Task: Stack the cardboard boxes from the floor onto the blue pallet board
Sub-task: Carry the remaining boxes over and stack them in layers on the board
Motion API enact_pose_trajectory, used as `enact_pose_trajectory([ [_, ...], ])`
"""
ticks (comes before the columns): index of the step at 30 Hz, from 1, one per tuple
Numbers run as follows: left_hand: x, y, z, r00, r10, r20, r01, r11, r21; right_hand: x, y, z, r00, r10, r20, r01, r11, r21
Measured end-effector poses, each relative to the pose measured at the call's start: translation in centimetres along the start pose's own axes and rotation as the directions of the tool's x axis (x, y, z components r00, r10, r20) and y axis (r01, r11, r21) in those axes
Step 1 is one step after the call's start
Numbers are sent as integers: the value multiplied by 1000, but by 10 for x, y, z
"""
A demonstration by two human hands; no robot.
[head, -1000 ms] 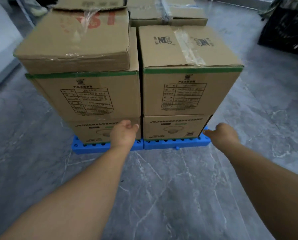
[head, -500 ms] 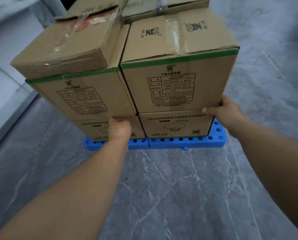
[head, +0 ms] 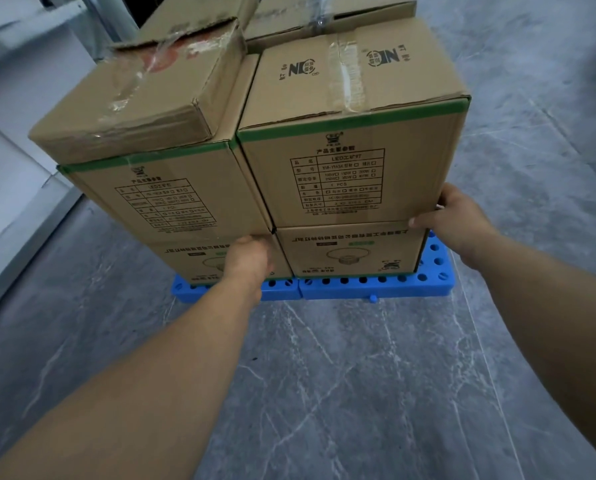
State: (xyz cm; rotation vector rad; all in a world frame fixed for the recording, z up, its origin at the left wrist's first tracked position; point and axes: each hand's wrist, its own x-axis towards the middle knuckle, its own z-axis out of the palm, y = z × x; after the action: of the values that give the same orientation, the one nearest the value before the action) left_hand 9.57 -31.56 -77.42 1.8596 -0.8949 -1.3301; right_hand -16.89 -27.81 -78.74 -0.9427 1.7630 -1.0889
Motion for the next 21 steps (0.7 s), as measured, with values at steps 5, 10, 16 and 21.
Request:
enact_pose_trajectory([
  [5, -2, 2, 9, 998, -5, 60, 5, 1000, -1, 0, 2, -4, 1000, 6, 5, -6, 999, -38],
  [10, -10, -7, 9, 986, 48, 157, -66, 991, 117, 3, 3, -4, 1000, 24, 9, -24, 997, -72],
  [16, -17, -12, 21, 977, -2, 212, -19, 995, 98, 3, 2, -2, 999, 33, 7, -32, 994, -109],
  [21, -20, -14, 30, 978, 26, 207, -25, 1000, -4, 2, 2, -2, 999, 41, 4, -40, 991, -131],
])
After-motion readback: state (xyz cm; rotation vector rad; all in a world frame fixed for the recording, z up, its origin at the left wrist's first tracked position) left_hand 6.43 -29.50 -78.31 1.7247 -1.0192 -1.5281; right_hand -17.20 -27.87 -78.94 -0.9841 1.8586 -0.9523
